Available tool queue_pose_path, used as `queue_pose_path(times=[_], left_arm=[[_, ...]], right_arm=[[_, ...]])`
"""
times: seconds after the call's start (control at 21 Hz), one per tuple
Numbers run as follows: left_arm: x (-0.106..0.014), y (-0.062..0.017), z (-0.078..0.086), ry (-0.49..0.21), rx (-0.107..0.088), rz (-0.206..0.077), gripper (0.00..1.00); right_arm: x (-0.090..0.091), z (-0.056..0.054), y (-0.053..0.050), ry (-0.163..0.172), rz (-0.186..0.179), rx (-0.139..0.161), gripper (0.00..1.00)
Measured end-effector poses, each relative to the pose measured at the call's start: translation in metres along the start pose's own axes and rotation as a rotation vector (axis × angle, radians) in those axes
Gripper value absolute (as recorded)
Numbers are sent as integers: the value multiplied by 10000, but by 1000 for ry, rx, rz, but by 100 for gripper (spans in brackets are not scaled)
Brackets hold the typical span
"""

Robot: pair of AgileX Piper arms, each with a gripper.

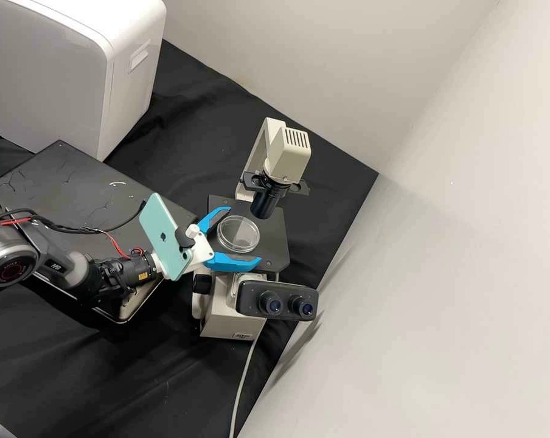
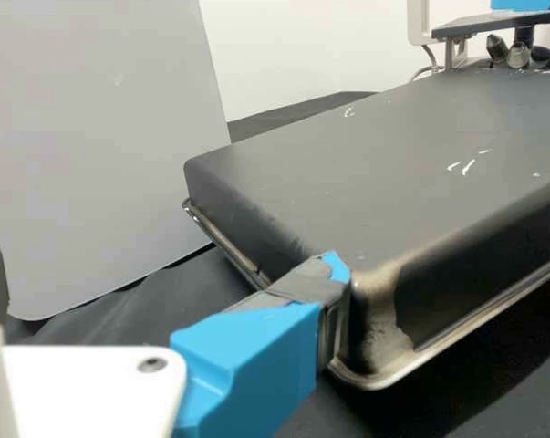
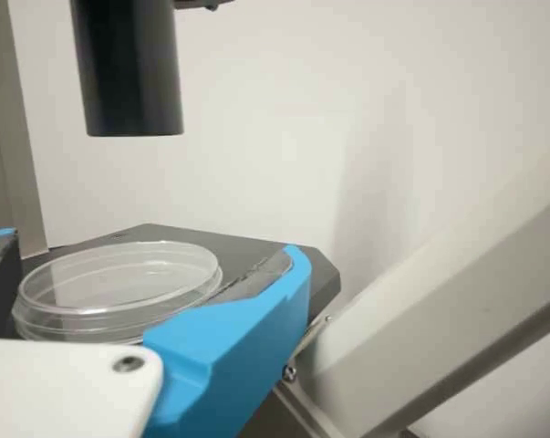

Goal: Place the petri dish on the bench

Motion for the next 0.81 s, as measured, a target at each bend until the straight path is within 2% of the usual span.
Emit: queue_pose_path(times=[0.33,0.52,0.81], left_arm=[[3,-8,0,1,3,-4,100],[3,-8,0,1,3,-4,100],[3,-10,0,1,3,-5,100]], right_arm=[[4,25,28,-9,11,48,0],[3,19,44,-9,16,50,0],[2,20,64,-12,19,68,0]])
